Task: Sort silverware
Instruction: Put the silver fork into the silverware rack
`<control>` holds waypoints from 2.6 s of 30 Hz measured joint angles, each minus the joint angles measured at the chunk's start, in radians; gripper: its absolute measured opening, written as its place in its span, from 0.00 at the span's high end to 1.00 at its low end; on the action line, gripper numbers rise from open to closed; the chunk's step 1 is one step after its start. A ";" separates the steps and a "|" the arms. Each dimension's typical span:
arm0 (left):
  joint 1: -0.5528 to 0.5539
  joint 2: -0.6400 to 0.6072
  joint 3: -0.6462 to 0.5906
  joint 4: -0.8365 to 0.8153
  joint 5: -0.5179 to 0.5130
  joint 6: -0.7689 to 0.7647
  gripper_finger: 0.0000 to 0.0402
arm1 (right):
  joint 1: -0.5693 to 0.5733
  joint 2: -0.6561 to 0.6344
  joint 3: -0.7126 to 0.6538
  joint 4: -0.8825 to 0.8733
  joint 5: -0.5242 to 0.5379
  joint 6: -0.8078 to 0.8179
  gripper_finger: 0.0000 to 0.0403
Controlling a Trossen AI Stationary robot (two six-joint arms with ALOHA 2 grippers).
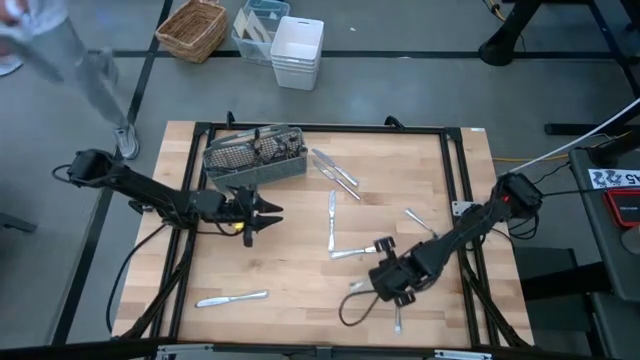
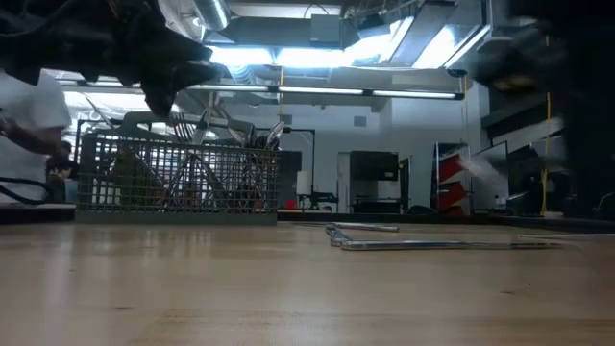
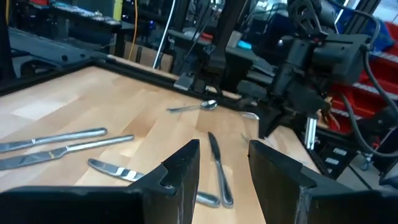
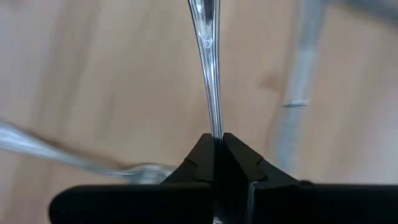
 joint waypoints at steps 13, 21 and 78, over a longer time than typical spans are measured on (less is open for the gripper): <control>0.000 -0.412 0.000 -0.378 -0.069 0.003 0.67 | -0.300 -0.001 0.274 -0.061 0.529 -0.636 0.96; 0.008 -0.465 0.000 -0.395 -0.101 0.009 0.67 | -0.458 0.008 0.294 0.283 0.629 -1.207 0.94; 0.237 0.297 0.351 -0.060 -0.039 -0.210 0.67 | -0.377 0.284 0.293 0.545 0.709 -2.173 0.94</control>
